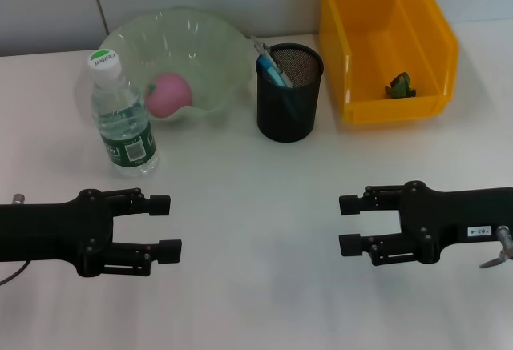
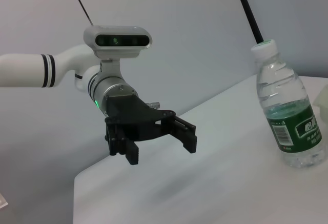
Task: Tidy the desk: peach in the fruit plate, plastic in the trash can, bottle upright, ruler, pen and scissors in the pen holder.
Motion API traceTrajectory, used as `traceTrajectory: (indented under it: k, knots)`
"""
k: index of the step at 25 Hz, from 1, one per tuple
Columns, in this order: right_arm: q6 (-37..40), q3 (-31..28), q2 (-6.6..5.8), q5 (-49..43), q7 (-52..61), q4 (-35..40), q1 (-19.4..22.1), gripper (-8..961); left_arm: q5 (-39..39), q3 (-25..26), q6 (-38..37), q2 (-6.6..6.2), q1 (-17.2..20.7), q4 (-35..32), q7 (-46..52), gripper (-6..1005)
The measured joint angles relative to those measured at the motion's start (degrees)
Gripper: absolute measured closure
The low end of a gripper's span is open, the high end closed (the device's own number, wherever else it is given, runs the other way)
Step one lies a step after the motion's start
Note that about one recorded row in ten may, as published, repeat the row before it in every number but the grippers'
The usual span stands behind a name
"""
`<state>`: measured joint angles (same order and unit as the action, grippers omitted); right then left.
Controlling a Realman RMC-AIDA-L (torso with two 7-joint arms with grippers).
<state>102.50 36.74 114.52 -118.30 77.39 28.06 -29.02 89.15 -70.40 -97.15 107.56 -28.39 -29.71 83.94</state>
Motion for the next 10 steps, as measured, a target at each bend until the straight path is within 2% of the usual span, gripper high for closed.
traceTrajectory:
  k: [10]
  knots:
    - [0.06, 0.0, 0.0, 0.0, -0.05, -0.03, 0.1, 212, 0.1, -0.1, -0.15, 0.41, -0.1, 0.0, -0.06, 140]
